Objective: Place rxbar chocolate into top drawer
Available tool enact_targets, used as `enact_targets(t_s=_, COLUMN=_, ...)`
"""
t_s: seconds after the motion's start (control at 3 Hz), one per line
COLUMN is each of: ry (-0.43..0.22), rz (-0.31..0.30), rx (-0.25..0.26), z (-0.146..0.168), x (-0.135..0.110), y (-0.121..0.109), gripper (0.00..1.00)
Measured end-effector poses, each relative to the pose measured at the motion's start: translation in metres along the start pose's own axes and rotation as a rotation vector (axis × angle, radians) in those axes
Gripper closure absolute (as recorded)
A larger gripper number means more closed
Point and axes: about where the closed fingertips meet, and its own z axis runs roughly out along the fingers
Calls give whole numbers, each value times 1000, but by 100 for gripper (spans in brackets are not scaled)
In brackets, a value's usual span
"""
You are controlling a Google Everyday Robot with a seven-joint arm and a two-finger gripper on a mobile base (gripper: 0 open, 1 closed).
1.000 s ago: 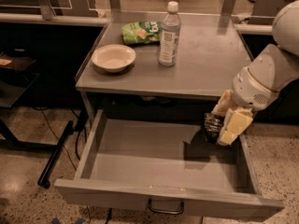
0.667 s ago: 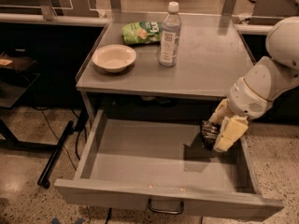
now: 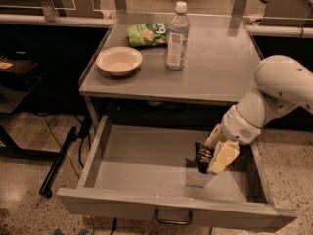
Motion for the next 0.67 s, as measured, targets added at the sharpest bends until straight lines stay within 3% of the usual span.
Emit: enact_targets(t_s=0.67, ry=-17, rz=18, rx=-8, z=8, x=5, y=3, gripper=100)
